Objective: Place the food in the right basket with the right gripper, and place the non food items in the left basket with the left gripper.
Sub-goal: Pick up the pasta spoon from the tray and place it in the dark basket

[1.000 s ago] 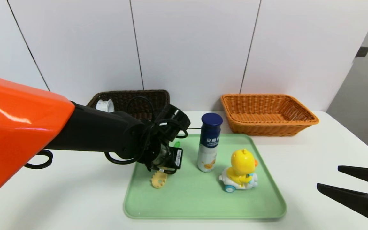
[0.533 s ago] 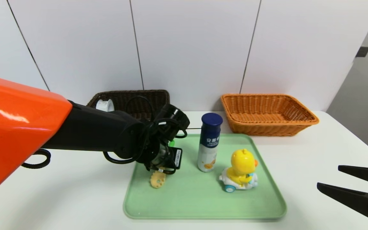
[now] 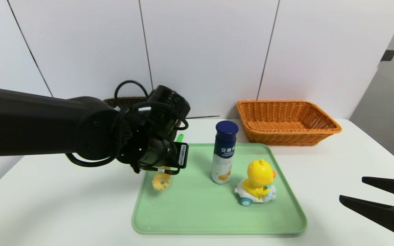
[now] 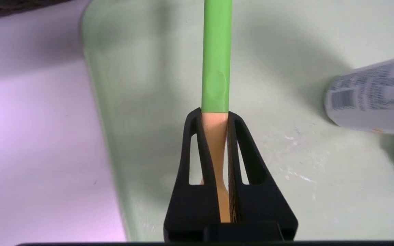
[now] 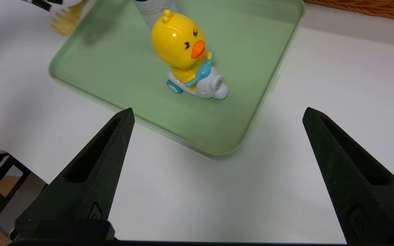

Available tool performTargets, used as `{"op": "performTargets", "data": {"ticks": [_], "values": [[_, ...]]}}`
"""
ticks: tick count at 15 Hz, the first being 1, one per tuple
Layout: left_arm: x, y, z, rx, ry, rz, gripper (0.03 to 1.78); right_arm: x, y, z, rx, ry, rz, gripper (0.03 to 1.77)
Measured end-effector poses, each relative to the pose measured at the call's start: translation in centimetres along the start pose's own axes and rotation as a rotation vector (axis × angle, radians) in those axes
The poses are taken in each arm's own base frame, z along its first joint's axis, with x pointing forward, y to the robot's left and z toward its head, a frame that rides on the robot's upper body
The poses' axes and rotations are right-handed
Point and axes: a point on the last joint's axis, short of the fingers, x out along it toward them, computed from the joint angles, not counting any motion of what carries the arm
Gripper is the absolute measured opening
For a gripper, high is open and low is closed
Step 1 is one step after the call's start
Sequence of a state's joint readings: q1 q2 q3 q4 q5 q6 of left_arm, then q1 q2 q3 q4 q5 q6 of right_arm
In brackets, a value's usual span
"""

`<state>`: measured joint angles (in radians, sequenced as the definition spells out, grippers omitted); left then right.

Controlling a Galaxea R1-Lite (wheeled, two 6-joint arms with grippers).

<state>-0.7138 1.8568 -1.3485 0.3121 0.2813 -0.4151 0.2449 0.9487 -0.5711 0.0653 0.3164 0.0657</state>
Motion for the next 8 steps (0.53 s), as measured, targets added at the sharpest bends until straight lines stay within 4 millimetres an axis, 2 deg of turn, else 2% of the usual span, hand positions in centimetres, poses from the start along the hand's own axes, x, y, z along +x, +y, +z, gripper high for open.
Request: {"op": "performTargets", "data": {"ticks": [4,6,8], "values": [[-6.4,1.1,0.8,0.072,-0.047,-0.134,0.14,0.0,0.0,0.0,-0.001,0.0,0.0,1.7],[-8.2,2.5,1.5,0.132,-0.1,-0.155,0.14,0.0,0.0,0.0,-0.002,-0.001,0.0,1.7],[-8.9,4.5,2.8,0.204,-0.17,-0.158,0.14,-0.1,0.0,0.0,-0.003,-0.004,-0.001,1.7]]}}
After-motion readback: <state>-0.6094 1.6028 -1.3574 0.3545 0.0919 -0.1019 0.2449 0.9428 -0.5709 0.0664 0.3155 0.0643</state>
